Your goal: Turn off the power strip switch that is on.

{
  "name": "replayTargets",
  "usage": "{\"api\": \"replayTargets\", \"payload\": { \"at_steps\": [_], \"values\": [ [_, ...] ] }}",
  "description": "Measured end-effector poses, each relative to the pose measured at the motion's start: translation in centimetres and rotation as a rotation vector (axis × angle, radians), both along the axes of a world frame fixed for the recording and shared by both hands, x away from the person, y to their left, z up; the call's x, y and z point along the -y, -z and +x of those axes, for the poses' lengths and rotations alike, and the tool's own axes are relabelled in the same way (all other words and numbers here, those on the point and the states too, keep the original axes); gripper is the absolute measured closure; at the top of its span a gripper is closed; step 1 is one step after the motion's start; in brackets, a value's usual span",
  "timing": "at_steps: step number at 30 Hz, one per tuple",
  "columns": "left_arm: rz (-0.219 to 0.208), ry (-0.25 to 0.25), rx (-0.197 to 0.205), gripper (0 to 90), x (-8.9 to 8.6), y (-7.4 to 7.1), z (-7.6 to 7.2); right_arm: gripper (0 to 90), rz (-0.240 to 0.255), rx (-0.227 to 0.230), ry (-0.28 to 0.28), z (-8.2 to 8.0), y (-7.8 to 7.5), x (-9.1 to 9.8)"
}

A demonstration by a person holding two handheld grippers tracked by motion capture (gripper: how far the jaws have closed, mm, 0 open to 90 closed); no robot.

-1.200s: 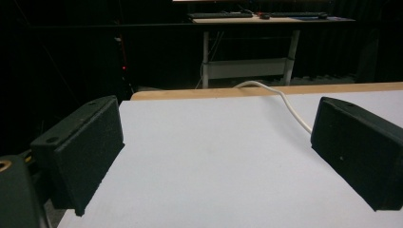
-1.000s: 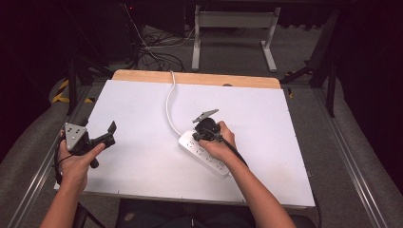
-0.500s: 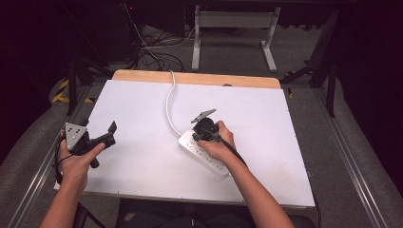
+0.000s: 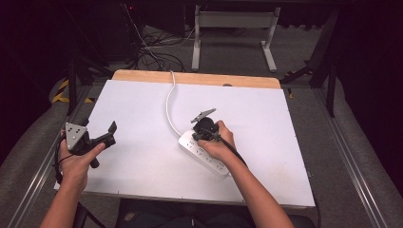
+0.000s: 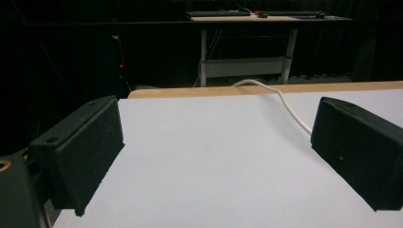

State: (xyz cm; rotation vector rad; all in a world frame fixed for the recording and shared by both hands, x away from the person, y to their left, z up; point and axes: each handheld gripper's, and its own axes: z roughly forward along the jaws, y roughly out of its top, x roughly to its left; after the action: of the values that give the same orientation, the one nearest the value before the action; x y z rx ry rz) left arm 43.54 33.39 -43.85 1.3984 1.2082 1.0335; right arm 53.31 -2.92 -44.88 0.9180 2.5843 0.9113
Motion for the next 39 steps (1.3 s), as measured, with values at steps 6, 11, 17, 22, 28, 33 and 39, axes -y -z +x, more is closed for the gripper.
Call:
{"api": "replayTargets", "payload": {
  "at_steps": [6, 11, 17, 22, 28, 33, 39],
  "values": [
    [-0.005, -0.002, 0.0, 4.1, 0.0, 0.0, 0.0, 90.0, -0.005, 0.002, 0.001, 0.0, -0.1, -0.1],
    [-0.004, -0.003, -0.001, 4.1, -0.1, 0.0, 0.0, 90.0, -0.013, 0.003, -0.002, 0.0, -0.1, -0.2],
    [-0.004, -0.002, 0.001, 4.1, -0.1, 0.0, 0.0, 90.0, -0.018, 0.002, -0.003, 0.0, -0.2, -0.2],
    [-0.003, -0.001, 0.0, 4.1, -0.1, 0.0, 0.0, 90.0, -0.007, -0.007, -0.004, 0.1, -0.5, -0.1],
    [-0.004, -0.001, -0.001, 4.1, -0.2, 0.0, 0.0, 90.0, 0.031, 0.004, -0.014, 0.0, -0.9, 0.5],
    [-0.005, -0.005, -0.001, 4.1, -0.3, 0.0, 0.1, 90.0, 0.149, 0.054, -0.015, -0.5, -3.2, 3.6],
    [0.001, -0.003, -0.001, 4.2, -0.2, 0.0, 0.0, 90.0, 0.346, 0.194, 0.05, -2.9, -4.8, 12.4]
  ]
}}
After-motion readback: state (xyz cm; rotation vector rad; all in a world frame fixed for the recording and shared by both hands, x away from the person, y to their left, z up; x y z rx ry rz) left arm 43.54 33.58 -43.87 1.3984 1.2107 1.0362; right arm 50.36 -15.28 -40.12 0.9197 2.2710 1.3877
